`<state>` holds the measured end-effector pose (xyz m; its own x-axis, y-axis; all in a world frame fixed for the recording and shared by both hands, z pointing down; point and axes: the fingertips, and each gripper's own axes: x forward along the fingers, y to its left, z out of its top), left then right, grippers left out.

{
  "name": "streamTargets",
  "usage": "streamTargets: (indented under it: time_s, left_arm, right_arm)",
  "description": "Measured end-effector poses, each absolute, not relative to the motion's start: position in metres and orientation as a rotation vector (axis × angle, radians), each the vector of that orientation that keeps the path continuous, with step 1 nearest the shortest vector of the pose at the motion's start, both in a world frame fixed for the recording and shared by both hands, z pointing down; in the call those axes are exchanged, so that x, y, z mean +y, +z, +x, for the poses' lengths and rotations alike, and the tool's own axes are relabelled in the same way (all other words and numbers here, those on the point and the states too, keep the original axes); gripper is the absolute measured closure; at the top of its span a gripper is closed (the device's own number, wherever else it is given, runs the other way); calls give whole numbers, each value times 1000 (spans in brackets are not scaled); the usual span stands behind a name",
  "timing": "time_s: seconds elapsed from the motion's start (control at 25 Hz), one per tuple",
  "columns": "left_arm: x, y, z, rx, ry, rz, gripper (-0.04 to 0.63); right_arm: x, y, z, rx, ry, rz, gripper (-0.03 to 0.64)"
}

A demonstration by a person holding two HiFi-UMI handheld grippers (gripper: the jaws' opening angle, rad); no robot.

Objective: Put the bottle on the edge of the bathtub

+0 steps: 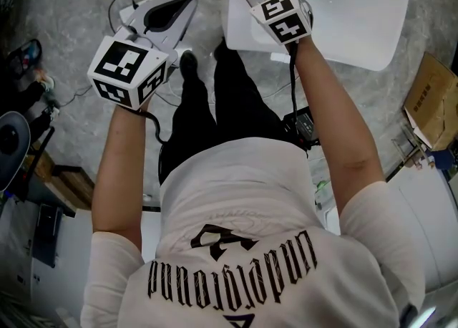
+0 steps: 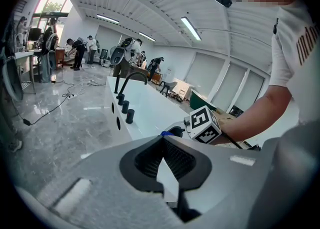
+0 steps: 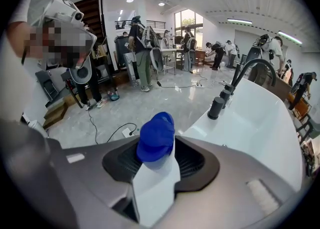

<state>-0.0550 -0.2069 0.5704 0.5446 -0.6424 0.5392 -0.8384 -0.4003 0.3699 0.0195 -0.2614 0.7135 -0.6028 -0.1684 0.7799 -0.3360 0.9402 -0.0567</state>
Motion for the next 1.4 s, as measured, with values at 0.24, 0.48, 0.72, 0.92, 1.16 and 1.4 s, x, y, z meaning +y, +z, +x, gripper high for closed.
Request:
streamTargets:
  time_s: [0.24,0.48,0.72,0.92,1.16,1.4]
  left_arm:
    - [-210,574,-54,-1175,420,2172,589]
    - [-199,556,-55,-1164,432,2209,589]
    - [-169,526,-106,-1162,423,2272,589]
    - [-153,495,-113,-1154,405,2328,589]
    - [-111,433,-133,-1187,334,2393,589]
    - [-75,376,-148,-1208,291,2486,589]
  right_arm:
    - [-273,709,24,-2242,271,412,398]
    - [-267,680,36,-2256,264,490,375]
    - [-243,632,13,-2274,255,607,372]
    - [-228,578,23,-2312,226,697,373]
    - [-182,484,13,-2425,140,709,425]
    - [-138,405,4,-2492,45,748,443]
